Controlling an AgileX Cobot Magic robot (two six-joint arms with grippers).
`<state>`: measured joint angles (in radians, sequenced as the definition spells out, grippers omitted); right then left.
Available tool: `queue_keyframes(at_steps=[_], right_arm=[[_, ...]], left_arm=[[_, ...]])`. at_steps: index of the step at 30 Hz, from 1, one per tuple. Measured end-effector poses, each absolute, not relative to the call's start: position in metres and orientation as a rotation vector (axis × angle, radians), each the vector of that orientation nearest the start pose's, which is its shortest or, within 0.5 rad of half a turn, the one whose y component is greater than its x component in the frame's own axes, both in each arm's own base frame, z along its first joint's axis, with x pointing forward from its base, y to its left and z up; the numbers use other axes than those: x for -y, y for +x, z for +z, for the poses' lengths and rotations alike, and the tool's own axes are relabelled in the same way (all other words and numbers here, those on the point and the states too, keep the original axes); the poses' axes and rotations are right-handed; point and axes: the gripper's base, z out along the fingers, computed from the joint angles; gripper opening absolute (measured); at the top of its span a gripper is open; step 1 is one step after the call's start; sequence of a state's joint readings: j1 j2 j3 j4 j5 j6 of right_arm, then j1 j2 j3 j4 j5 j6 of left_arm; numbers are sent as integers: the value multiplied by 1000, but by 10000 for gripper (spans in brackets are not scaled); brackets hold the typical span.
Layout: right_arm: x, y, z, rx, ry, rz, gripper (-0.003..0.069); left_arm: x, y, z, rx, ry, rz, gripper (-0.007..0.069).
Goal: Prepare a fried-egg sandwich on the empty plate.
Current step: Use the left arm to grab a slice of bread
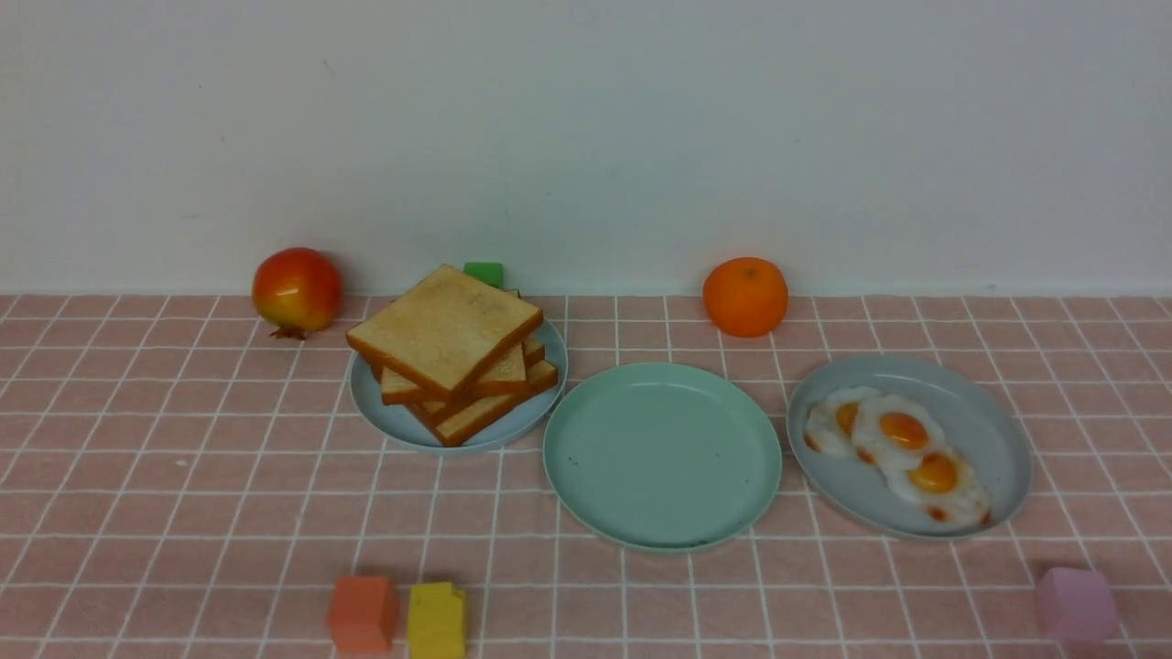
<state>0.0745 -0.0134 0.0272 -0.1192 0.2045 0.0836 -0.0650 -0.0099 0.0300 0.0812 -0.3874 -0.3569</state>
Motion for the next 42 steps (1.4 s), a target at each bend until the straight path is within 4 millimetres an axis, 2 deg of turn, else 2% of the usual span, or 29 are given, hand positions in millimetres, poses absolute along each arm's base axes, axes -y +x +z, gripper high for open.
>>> queue_keyframes(at_steps=[3,4,5,6,7,10,11,12,14,15,16,18,21,23,24,26,29,33,35,37,38,40,42], right_arm=[[-2,56,186,-1698,-73,10,239],[-2,56,186,-1698,-73,10,239],[-2,56,187,-1695,-74,11,239],[-2,56,187,-1694,-74,11,239],[-2,56,187,-1690,-74,11,239],[-2,56,188,-1685,-74,12,239],[-2,56,188,-1683,-74,12,239],[-2,56,188,-1683,-74,12,239],[-2,56,189,-1664,-75,14,239],[-2,56,189,-1664,-75,14,239],[-3,56,192,-1630,-77,18,239],[-3,56,194,-1606,-76,21,239],[-3,57,198,-1568,-28,77,239],[-4,56,199,-1557,8,116,239],[-4,56,201,-1534,57,171,239],[-4,56,204,-1498,131,260,239],[-4,56,207,-1459,232,382,239],[-5,56,209,-1432,279,446,239],[-5,56,209,-1428,332,502,239],[-4,55,211,-1438,371,534,239],[-4,54,215,-1468,428,568,239],[-3,51,226,-1480,454,578,239],[-1,44,250,-1506,457,543,239]], left_arm=[[5,37,255,-906,-107,-413,241],[5,36,258,-885,-113,-427,241],[3,30,273,-814,-136,-475,241],[3,29,276,-804,-140,-481,241],[2,21,297,-748,-149,-508,241],[0,6,339,-702,-148,-522,241],[0,3,354,-708,-154,-528,241],[0,2,360,-706,-154,-529,241],[1,12,390,-820,-184,-533,241],[1,12,393,-819,-185,-535,241],[2,26,405,-932,-216,-538,241],[3,44,413,-1068,-255,-537,241],[5,84,412,-1360,-321,-495,241],[6,95,409,-1448,-341,-481,241],[7,114,399,-1570,-343,-423,241],[6,129,387,-1684,-335,-357,241],[8,154,372,-1800,-349,-327,241],[10,179,356,-1891,-376,-327,241],[12,202,343,-1973,-413,-331,241],[13,210,340,-2009,-441,-343,241],[15,221,341,-2055,-475,-356,241],[16,229,345,-2086,-501,-371,241],[20,242,356,-2155,-549,-411,241]])
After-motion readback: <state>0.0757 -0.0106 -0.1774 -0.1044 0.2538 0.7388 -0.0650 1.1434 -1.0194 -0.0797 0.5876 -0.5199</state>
